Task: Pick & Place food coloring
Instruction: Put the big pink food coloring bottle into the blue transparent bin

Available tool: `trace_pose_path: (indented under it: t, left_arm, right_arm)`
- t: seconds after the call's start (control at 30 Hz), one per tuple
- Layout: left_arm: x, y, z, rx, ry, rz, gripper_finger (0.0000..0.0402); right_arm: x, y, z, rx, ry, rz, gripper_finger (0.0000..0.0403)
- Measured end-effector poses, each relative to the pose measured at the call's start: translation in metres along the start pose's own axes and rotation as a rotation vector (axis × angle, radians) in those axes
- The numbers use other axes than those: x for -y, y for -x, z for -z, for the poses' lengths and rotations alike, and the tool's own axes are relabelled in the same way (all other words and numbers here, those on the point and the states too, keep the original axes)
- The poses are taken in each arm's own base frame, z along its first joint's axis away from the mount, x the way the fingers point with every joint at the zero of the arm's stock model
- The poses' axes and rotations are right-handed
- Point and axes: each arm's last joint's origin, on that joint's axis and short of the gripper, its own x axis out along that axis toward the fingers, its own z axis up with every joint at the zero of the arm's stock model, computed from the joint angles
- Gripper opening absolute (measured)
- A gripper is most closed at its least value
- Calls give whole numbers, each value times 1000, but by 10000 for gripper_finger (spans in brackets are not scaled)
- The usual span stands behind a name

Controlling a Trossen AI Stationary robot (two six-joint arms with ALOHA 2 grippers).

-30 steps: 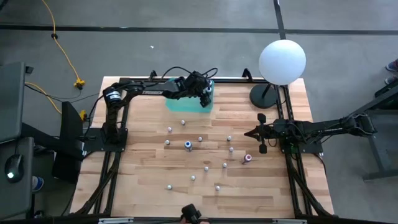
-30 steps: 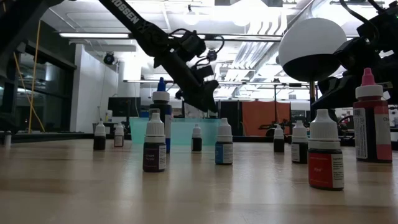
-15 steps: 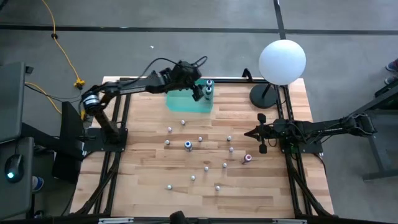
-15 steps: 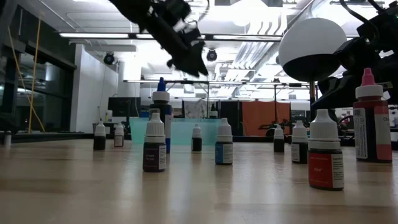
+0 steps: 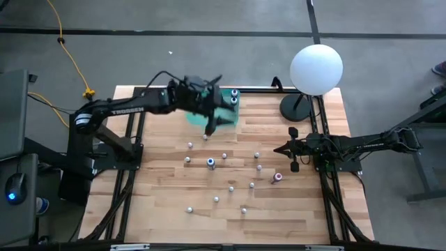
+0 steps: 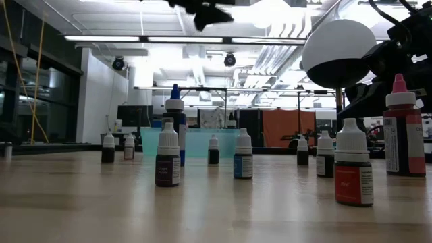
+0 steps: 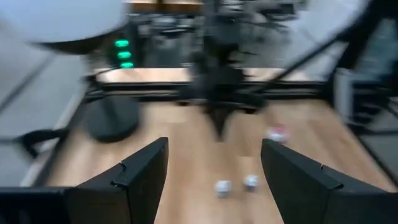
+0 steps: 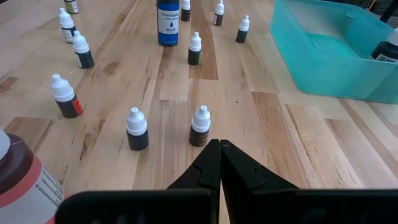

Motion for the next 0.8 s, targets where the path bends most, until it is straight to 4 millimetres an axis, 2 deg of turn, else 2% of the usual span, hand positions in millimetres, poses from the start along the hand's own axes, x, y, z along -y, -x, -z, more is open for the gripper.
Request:
trace_pose_path:
  t: [0.4,0.57,0.8]
  left_arm:
    - [79,-14,-2,-24,-124,238,250]
    - [93,-15,0,-47,-148,253,250]
    - [109,-12,21,-266,-163,225,250]
  right_arm:
    - [0,0,0,0,0,1,0]
    - [0,0,0,0,0,1,0]
    - [0,0,0,0,0,0,0]
